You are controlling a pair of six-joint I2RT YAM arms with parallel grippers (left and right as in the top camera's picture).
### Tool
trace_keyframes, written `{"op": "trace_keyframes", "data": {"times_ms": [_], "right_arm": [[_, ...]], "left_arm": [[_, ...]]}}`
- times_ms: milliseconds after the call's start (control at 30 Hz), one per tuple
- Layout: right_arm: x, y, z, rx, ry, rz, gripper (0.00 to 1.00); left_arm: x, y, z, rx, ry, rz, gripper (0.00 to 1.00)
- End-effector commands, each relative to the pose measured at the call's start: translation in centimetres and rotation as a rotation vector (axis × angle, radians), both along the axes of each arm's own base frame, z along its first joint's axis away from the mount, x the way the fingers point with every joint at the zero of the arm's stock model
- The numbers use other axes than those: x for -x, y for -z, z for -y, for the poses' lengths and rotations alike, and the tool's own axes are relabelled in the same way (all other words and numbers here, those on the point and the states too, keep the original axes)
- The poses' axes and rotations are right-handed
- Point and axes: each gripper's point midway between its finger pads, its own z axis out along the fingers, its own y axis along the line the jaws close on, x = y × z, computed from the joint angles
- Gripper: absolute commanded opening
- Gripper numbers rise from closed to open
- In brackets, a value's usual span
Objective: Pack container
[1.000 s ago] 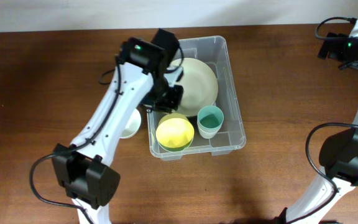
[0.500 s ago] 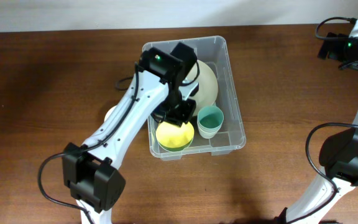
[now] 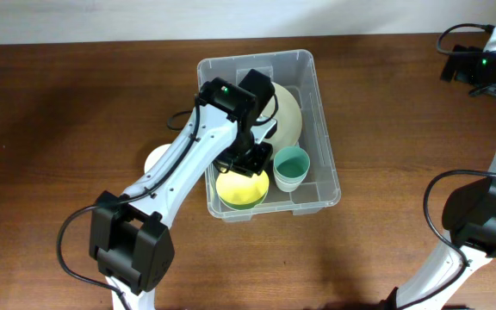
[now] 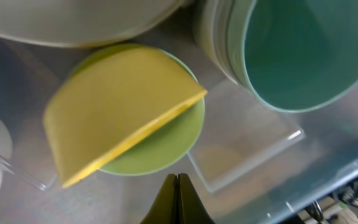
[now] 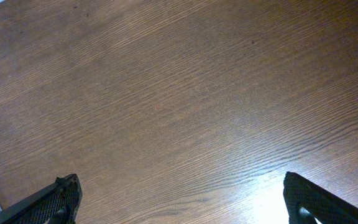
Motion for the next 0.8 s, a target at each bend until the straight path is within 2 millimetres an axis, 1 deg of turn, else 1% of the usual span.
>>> {"op": "trace_keyframes", "data": {"times_ms": [0, 200, 400, 567, 767], "right_arm": [[0.0, -1.2, 0.0, 0.006, 0.006, 0.029, 0.99], [0.0, -1.2, 0.0, 0.006, 0.006, 0.029, 0.99], [0.0, -1.2, 0.0, 0.006, 0.006, 0.029, 0.99], [0.0, -1.2, 0.0, 0.006, 0.006, 0.029, 0.99], [0.0, -1.2, 0.0, 0.006, 0.006, 0.029, 0.99]], "left_arm": [[0.1, 0.4, -0.5, -0.027, 0.046, 0.019, 0.00], [0.2, 0.7, -0.9, -0.044, 0.069, 0.019, 0.00], [-0.7, 0.8, -1.3, -0.073, 0.074, 0.064, 0.00], [-1.2, 0.9, -1.0, -0.060, 0.096, 0.088, 0.01], [-0.8, 1.8, -1.3, -0.072, 0.098, 0.068, 0.00]]}}
